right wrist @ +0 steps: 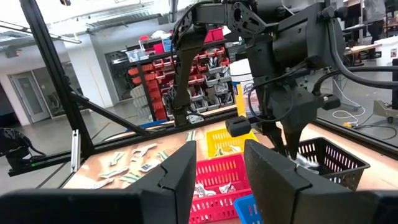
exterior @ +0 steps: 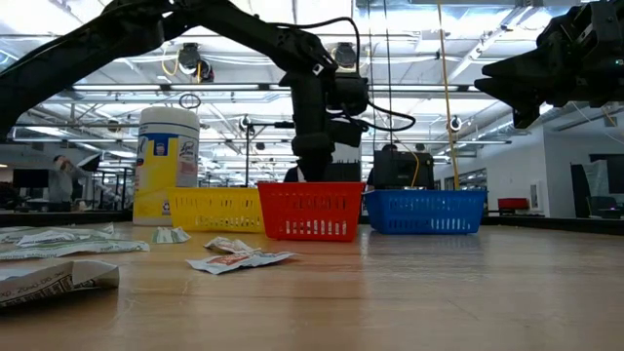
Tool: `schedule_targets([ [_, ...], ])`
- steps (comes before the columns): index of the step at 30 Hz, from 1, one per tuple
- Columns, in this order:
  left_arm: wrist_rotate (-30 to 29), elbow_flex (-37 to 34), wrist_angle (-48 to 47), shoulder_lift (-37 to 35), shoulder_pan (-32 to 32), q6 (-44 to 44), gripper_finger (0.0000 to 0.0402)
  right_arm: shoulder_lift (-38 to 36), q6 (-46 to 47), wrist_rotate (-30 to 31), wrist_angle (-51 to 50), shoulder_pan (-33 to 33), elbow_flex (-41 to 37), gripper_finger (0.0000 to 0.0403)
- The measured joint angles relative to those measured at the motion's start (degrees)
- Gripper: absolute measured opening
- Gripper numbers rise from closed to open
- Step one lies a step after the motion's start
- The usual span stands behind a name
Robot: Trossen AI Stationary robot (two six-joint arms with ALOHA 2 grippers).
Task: Pick & Place First Aid Supplies
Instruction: Put the towelette pack into the black bin
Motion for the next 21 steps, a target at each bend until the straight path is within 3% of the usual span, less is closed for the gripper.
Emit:
schedule_targets([
  [9,-3.2,0.0,-0.8,-1.7,0.0,-2.0,0.0171,0.0,0.0,0.0,0.0,0.0,0.0,0.013],
  [21,1.3,0.1,-12.2,-6.1,-0.2,-9.8,0.0202,0.0,0.0,0.0,0.0,0.0,0.0,0.013],
])
